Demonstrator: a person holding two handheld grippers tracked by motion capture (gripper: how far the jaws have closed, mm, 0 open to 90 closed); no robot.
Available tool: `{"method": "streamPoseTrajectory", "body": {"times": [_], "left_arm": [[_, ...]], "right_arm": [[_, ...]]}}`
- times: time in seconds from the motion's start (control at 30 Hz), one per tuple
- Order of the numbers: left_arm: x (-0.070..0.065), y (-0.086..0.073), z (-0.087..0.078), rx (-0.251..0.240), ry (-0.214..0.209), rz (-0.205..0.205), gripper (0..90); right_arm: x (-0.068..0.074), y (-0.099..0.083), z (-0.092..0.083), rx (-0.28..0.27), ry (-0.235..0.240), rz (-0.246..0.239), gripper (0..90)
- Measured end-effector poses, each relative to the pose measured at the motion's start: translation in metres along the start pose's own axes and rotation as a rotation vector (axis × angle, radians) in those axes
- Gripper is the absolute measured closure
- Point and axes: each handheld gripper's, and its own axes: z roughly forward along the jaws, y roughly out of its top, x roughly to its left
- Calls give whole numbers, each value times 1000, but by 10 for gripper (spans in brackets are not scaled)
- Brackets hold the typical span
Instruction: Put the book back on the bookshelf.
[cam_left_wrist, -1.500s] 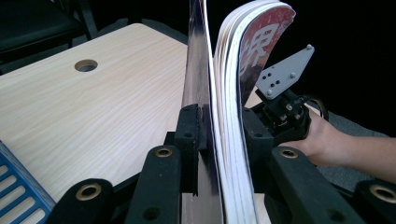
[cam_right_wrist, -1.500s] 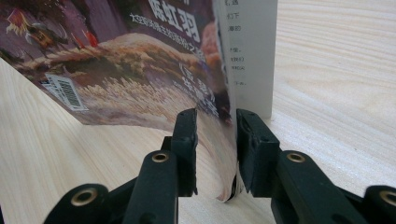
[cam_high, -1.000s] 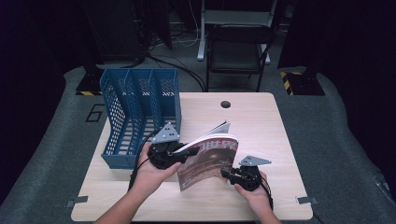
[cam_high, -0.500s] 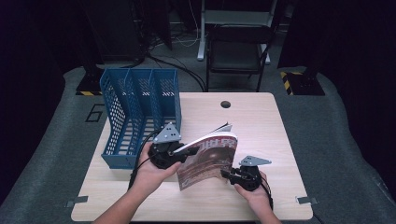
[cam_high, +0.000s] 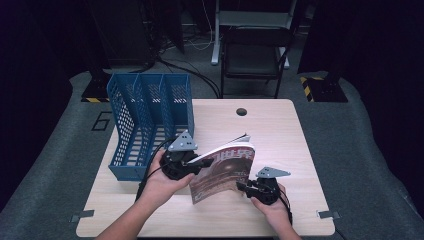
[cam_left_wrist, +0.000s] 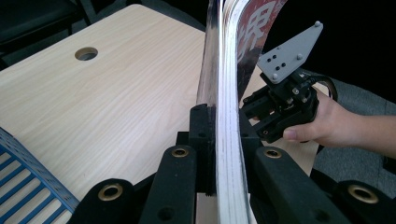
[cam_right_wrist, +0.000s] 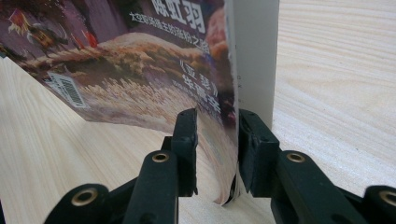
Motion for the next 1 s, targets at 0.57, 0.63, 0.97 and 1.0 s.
{"method": "streamPoseTrajectory", "body": {"times": [0.57, 0.63, 0.97, 1.0], "left_arm": [[-1, 3, 0, 25, 38, 38, 835], [-2, 3, 0, 23, 38, 30, 835], [-2, 1, 1, -3, 44, 14, 836], [-1, 1, 0, -2, 48, 15, 836]], "right_arm": [[0, 0, 0, -4, -2, -4, 705], [0, 0, 0, -3, -3, -9, 708], [0, 0, 0, -4, -4, -15, 720], [0, 0, 0, -4, -4, -14, 720]]}}
